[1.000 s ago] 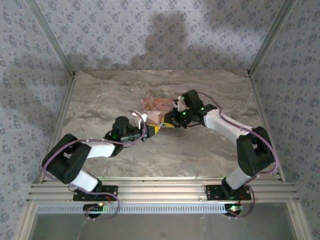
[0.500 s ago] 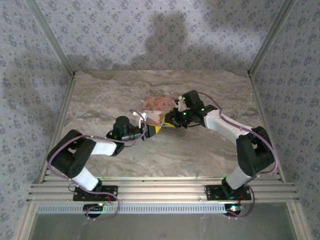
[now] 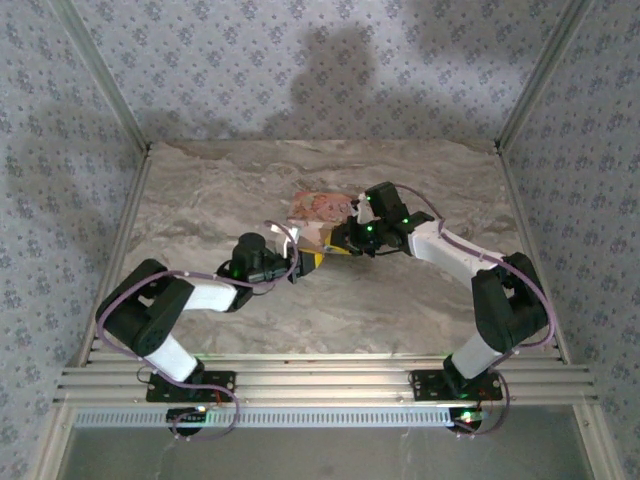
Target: Unlock a padlock with a key
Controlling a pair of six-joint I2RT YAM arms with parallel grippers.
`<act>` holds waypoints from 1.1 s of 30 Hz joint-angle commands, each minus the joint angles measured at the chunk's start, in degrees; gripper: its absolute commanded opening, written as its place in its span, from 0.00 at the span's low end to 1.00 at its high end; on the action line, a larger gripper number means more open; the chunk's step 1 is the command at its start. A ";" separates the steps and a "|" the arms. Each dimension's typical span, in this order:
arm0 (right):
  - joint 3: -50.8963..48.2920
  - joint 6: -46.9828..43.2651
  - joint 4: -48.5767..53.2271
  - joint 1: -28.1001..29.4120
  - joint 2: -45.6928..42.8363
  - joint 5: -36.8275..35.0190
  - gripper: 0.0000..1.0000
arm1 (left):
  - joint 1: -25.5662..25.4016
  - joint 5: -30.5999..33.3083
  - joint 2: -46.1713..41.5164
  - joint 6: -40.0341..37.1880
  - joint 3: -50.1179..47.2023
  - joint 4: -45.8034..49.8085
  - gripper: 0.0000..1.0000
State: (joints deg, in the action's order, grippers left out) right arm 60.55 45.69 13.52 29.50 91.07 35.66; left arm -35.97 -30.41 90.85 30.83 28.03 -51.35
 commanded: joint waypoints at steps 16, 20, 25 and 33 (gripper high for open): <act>3.11 -6.49 8.64 1.81 0.34 6.24 0.00 | -1.63 3.16 -5.73 -4.19 5.14 -1.29 0.00; 4.49 -7.42 9.16 2.50 1.19 7.88 0.00 | -1.61 3.19 -4.03 -3.64 5.63 -2.35 0.00; 5.91 -9.27 14.48 2.98 1.66 5.23 0.00 | -1.69 2.79 -4.63 -3.93 6.98 -1.18 0.00; 5.60 -9.30 12.77 3.48 2.79 6.12 0.00 | -2.54 4.54 -5.06 -8.47 7.94 2.43 0.00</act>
State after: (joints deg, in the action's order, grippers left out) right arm 65.95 37.89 24.29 29.76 92.16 34.06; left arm -37.85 -27.49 87.74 24.58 31.24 -41.23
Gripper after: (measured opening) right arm 0.137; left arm 0.059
